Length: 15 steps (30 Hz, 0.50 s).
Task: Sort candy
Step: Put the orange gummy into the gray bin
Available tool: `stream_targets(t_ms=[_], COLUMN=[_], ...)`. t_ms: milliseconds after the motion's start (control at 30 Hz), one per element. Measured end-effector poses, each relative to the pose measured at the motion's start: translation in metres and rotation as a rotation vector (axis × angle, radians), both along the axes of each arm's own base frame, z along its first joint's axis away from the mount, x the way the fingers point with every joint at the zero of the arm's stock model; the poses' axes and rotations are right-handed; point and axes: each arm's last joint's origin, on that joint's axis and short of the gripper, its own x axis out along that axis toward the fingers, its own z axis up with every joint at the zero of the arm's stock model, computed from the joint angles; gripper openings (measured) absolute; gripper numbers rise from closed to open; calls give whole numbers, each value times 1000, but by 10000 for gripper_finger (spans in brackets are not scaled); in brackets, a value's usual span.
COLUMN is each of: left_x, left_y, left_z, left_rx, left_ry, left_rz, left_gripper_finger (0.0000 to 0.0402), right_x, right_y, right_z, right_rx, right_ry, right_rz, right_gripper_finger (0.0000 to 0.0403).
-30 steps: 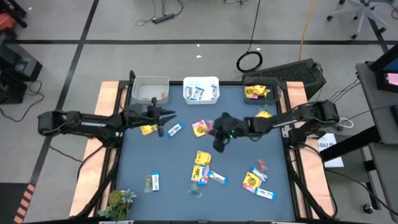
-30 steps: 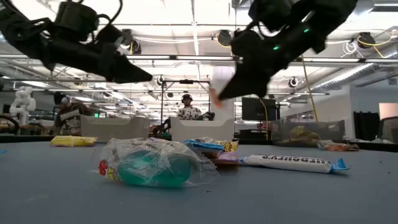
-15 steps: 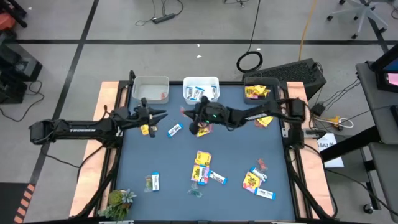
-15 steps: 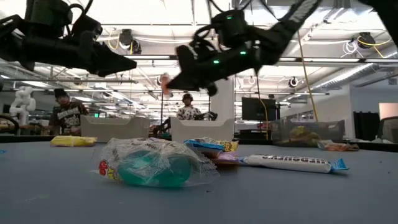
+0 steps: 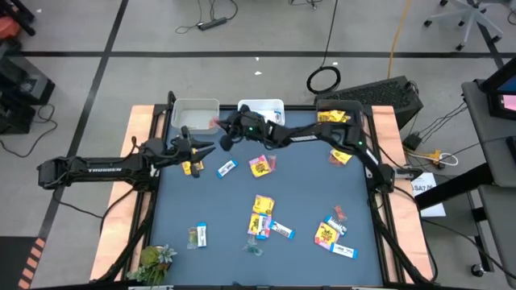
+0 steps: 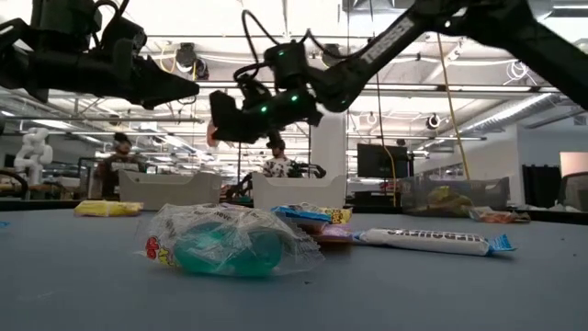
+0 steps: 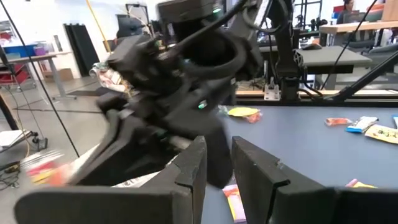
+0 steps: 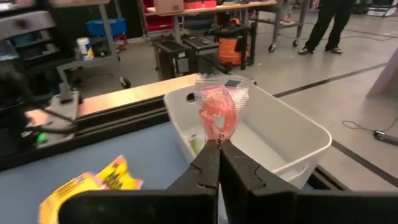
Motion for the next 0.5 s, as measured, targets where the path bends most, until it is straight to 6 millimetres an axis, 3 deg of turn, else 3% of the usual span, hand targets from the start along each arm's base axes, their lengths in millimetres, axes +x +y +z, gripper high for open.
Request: stream_targets(t_ms=[500], left_x=[0], left_y=[0], left_z=[0], left_rx=[-1], left_ry=[2], left_rz=[-11], left_gripper_finger=[83], right_x=[46], right_y=[-38], right_z=[-29], right_rx=[95], right_ry=[0], right_rz=[-71], right_gripper_finger=[0])
